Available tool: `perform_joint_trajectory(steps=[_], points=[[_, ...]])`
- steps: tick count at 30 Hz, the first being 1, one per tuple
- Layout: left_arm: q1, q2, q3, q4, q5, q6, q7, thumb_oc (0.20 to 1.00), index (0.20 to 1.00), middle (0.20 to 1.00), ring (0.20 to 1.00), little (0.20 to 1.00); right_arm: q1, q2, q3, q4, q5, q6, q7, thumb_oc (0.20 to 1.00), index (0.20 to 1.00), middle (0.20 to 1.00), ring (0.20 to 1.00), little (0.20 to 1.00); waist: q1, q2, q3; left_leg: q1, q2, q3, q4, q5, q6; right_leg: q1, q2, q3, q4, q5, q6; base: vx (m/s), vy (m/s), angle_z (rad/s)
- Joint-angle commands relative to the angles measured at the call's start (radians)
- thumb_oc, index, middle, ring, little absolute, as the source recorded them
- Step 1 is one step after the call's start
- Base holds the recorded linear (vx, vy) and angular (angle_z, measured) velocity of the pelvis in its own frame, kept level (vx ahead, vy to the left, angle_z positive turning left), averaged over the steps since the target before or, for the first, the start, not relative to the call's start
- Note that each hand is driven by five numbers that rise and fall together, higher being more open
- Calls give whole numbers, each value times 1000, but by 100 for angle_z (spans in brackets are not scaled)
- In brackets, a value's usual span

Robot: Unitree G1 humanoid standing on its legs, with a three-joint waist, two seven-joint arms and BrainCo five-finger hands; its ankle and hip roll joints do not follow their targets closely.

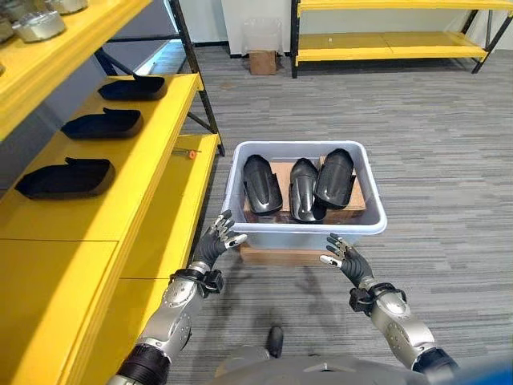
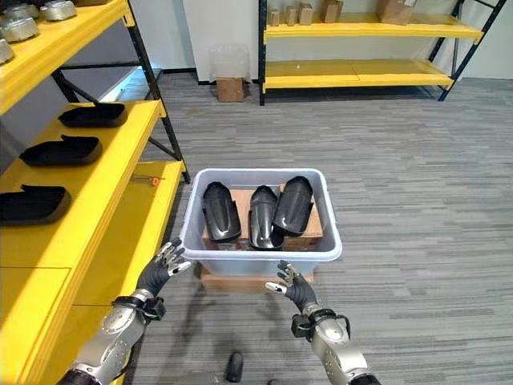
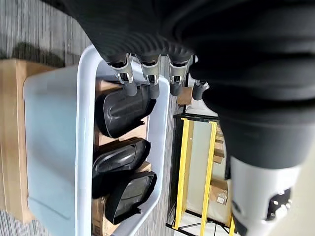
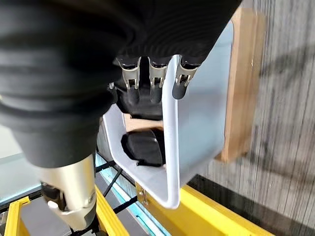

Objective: Move parts from the plastic box to the shelf.

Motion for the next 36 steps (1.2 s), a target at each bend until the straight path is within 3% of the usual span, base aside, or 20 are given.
perform_joint_trajectory(steps=[1,7,11,13,16,19,21,23,26,27,28,33,34,36], points=[[13,22,4,-64,14,-47,4,1000,1000,1000,1000,1000,8,16,15,-56,0,-33,18,1000,1000,1000,1000,1000,28,-60,-34,-22,66,-36,79,-87,-15,-42,-148,25,-94,223,121,65,57,-18],[13,14,9,-60,14,-43,8,1000,1000,1000,1000,1000,-11,21,27,-58,-16,-33,18,1000,1000,1000,1000,1000,36,-63,-40,-12,61,-36,84,-100,-9,-37,-165,18,-105,236,132,31,59,4],[14,27,15,-65,14,-41,9,1000,1000,1000,1000,1000,-32,23,39,-61,-25,-34,22,1000,1000,1000,1000,1000,48,-70,-27,-31,33,-49,136,-125,7,-58,-183,20,-50,249,145,-8,130,8],[20,32,15,-67,24,-36,7,1000,1000,1000,1000,1000,-31,33,42,-65,-27,-32,25,1000,1000,1000,1000,1000,46,-65,-9,-30,9,-71,151,-130,27,-105,-186,46,73,294,144,-12,188,19],[34,37,16,-72,39,-29,-2,1000,1000,1000,1000,1000,-13,41,45,-72,-25,-33,30,1000,1000,1000,1000,1000,39,-51,13,-6,-11,-86,155,-129,49,-189,-176,89,255,414,117,2,175,21],[32,41,14,-76,44,-29,-4,1000,1000,1000,1000,1000,-12,40,49,-80,-23,-35,33,1000,1000,1000,1000,1000,34,-36,33,5,-11,-102,154,-124,57,-242,-142,103,361,413,98,23,139,20],[43,40,18,-78,48,-22,-14,1000,1000,1000,1000,1000,-5,45,47,-81,-25,-32,34,1000,1000,1000,1000,1000,37,-28,31,36,-13,-108,138,-135,58,-261,-170,42,284,368,94,149,40,5],[45,38,18,-76,36,-26,-17,1000,1000,1000,1000,1000,-11,40,51,-86,-18,-32,36,1000,1000,1000,1000,1000,27,-40,32,51,-23,-117,124,-141,49,-267,-158,44,120,345,105,168,-91,-12],[43,30,35,-70,24,-32,-4,1000,1000,1000,1000,1000,-39,39,54,-86,-22,-30,29,1000,1000,1000,1000,1000,33,-44,46,90,-9,-121,101,-163,32,-279,-181,-14,-110,381,142,189,-142,9],[52,29,37,-61,23,-29,-9,1000,1000,1000,1000,1000,-37,34,57,-86,-20,-27,30,1000,1000,1000,1000,1000,26,-53,40,105,0,-133,98,-181,19,-245,-170,21,-142,374,138,230,-218,5],[51,24,35,-57,23,-33,-11,1000,1000,1000,1000,1000,-38,37,60,-84,-20,-27,32,1000,1000,1000,1000,1000,23,-64,30,112,10,-136,94,-187,14,-234,-159,43,-139,374,135,264,-247,31],[71,20,40,-65,14,-36,-11,1000,1000,1000,1000,1000,-20,15,51,-104,-17,-26,37,1000,1000,1000,1000,1000,21,-71,-6,133,69,-156,79,-198,-15,-196,-140,-6,-132,352,120,188,-191,55],[70,23,35,-66,9,-37,-5,1000,1000,1000,1000,1000,-17,4,46,-104,-13,-30,32,1000,1000,1000,1000,1000,14,-68,-17,130,106,-168,65,-187,-35,-184,-126,-35,-127,326,113,126,-153,1],[68,24,33,-62,9,-38,-2,1000,1000,1000,1000,1000,-16,1,45,-106,-11,-33,29,1000,1000,1000,1000,1000,12,-67,-18,130,117,-170,59,-182,-41,-184,-124,-43,-124,320,110,106,-132,-4]])
